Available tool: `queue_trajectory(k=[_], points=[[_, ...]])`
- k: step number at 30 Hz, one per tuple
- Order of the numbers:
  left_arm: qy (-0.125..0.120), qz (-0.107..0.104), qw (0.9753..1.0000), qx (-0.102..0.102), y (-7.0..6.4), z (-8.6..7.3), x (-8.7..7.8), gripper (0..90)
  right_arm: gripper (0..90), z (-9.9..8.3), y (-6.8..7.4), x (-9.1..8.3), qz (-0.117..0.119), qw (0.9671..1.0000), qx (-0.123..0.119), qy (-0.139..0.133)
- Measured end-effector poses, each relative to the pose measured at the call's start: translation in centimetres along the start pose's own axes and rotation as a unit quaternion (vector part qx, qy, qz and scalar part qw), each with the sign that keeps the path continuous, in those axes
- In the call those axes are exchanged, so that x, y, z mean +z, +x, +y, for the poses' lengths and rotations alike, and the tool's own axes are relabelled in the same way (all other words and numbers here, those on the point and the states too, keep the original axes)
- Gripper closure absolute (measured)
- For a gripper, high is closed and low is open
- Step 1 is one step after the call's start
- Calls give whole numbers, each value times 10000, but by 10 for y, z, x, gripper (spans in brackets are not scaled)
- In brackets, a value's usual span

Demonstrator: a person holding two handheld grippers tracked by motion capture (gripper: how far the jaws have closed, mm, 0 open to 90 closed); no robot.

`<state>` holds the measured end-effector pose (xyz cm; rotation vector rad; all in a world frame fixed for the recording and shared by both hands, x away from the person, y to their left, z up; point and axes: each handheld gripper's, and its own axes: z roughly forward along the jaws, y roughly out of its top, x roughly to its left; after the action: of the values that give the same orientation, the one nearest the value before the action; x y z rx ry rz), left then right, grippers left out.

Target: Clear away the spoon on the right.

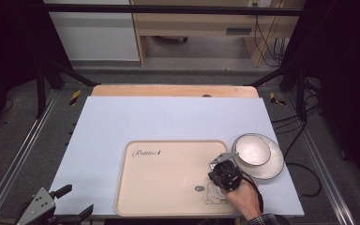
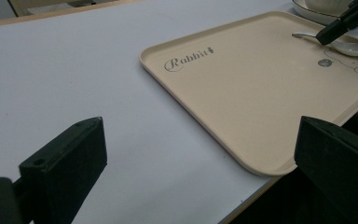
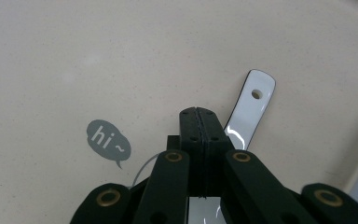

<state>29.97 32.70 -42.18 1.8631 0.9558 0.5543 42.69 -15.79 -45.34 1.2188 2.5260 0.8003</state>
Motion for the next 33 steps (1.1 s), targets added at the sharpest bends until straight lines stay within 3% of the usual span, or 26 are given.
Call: queue_trajectory(k=[10, 11, 23, 33], points=[[-1, -1, 10000, 2, 0, 0, 0, 19, 900, 0, -3, -1, -75, 9999, 154, 17], [-1, -1, 10000, 1, 0, 0, 0, 19, 900, 0, -4, 0, -79, 9999, 65, -21], [-3, 3, 10000, 4, 0, 0, 0, 19, 899, 0, -4, -3, -85, 9998, 136, -111], [-10, 6, 10000, -8, 0, 0, 0, 19, 763, 0, -5, -10, -126, 9993, 22, -357]])
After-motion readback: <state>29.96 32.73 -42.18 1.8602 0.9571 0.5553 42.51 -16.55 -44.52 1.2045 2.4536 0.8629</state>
